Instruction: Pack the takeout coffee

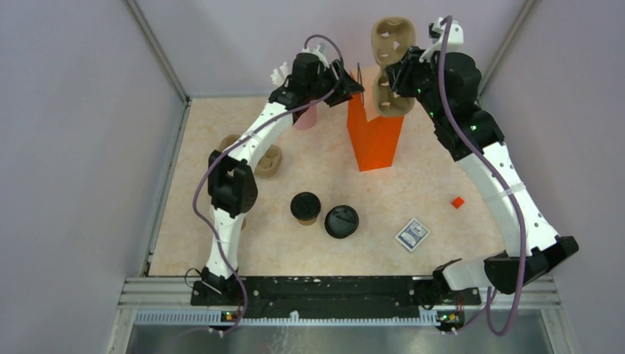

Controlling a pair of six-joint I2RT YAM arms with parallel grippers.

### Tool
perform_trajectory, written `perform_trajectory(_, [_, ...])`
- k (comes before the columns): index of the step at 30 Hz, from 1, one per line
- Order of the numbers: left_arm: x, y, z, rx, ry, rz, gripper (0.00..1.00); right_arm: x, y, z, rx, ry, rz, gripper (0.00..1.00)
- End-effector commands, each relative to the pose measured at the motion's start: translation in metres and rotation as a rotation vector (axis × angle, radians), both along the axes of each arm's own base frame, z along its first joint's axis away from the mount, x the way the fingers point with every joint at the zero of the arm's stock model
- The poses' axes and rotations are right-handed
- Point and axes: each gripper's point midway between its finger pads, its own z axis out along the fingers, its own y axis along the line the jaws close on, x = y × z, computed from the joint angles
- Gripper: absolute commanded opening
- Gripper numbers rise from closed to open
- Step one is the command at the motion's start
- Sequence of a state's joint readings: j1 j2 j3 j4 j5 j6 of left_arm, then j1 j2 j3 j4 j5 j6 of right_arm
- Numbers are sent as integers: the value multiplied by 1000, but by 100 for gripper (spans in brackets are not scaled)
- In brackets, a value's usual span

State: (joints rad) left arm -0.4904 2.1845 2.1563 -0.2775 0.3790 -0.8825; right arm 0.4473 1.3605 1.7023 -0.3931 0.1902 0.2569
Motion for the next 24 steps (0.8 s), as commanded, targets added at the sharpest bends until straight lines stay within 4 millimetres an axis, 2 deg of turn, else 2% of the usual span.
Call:
perform_trajectory(1, [4,-7,22,-50,-67,-15,62,-11,-11,24,44,-58,-21,27])
perform_trajectory(6, [10,-9,13,-7,-89,-8,58,-11,-11,23,43,-54,-21,27])
perform_trajectory(14, [7,-18,17,49,-158,-37,34,-13,-11,21,43,-51,-18,27])
perform_trajectory(17, [2,-18,25,46,-171,-50,16,-14,-11,21,38,-49,-17,27])
perform_trajectory(19, [-3,-17,34,36,-172,-54,14,-15,-12,22,36,-50,-17,27])
perform_trajectory(22, [-15,-20,45,15,-169,-80,3,-17,-13,23,41,-50,-18,27])
perform_trajectory(24, [-24,-22,51,-5,-157,-97,0,-17,-12,23,51,-44,-16,27])
